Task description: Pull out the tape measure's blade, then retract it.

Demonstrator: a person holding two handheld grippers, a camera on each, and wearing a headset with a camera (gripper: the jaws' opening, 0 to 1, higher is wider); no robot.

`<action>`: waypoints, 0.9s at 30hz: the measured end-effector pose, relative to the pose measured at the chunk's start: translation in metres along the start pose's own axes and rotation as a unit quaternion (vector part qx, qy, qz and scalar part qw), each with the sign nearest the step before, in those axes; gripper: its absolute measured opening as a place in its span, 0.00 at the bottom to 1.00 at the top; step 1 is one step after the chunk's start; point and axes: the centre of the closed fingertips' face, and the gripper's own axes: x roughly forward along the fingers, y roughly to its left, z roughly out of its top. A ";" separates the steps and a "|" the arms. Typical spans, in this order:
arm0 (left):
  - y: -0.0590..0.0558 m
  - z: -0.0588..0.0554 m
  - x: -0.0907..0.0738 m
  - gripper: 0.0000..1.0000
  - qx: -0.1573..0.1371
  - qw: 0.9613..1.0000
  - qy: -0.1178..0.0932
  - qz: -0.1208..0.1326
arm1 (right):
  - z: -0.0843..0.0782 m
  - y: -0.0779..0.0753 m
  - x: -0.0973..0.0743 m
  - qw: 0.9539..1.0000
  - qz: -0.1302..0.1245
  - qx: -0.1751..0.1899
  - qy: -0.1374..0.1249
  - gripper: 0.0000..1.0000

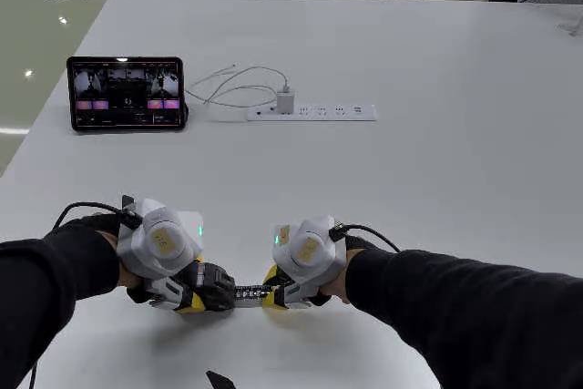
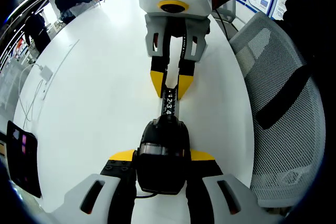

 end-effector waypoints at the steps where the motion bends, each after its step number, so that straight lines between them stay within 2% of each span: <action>1: 0.000 0.000 0.000 0.31 0.000 1.000 0.000 0.000 | 0.000 0.000 0.000 1.000 0.000 0.000 0.000 0.10; 27: 0.001 0.000 0.000 0.31 -0.002 1.000 -0.001 0.002 | -0.007 -0.002 -0.005 1.000 -0.003 0.006 0.003 0.10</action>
